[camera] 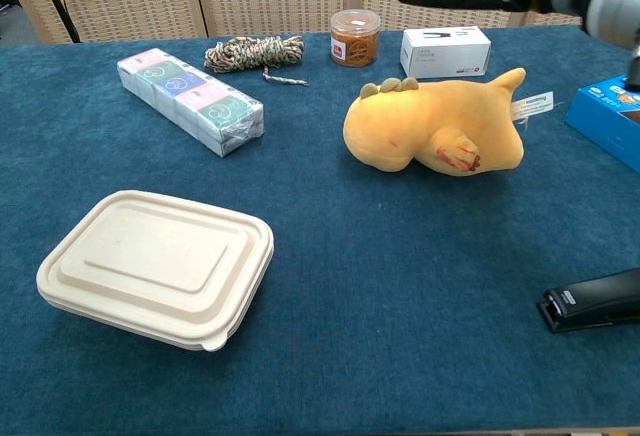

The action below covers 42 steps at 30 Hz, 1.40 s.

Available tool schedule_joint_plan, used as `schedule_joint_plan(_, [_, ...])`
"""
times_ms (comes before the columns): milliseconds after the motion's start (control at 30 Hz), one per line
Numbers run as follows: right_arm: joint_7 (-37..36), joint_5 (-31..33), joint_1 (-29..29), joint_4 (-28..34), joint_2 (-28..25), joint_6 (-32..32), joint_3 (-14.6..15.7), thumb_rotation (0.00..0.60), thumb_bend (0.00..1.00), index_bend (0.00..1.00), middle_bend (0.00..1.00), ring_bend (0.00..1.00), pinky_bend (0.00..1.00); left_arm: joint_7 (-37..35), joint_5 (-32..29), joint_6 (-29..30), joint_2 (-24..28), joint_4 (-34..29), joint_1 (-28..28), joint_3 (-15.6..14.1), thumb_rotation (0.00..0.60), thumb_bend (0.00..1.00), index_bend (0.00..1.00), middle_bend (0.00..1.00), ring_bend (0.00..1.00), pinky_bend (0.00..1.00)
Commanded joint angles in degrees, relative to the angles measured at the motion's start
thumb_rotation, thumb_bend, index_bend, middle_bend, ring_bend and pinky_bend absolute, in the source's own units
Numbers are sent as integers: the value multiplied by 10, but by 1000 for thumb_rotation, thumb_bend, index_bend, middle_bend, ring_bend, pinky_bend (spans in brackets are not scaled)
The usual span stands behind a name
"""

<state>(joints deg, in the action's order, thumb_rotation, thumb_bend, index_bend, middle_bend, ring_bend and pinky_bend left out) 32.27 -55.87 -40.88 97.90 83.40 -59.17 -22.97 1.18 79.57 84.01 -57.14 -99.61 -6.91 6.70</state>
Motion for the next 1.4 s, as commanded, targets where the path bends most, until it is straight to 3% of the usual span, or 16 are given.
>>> schedule_joint_plan(33, [3,38,-37,-34,37,4,-21,0,0,0,0,0,0,-3,-4,-3,2,0,-2,3,600,0,0,0,0,0])
schedule_joint_plan(433, [-2,119,-101,-97,127,-7,-16,0,0,0,0,0,0,-17,0,-5,7,-1,-2,0,600,0,0,0,0,0])
schedule_joint_plan(767, [-6,119,-148,-207,208,-7,-5,1,0,0,0,0,0,-55,-3,-4,18,8,3,2,600,0,0,0,0,0])
schedule_joint_plan(1067, [-6,150,-187,-300,263,29,-15,0,0,0,0,0,0,-73,-4,-5,25,11,5,3,600,0,0,0,0,0])
schedule_joint_plan(1400, [-26,141,-209,-356,297,50,-19,0,0,0,0,0,0,-92,-25,-14,32,18,4,11,600,0,0,0,0,0])
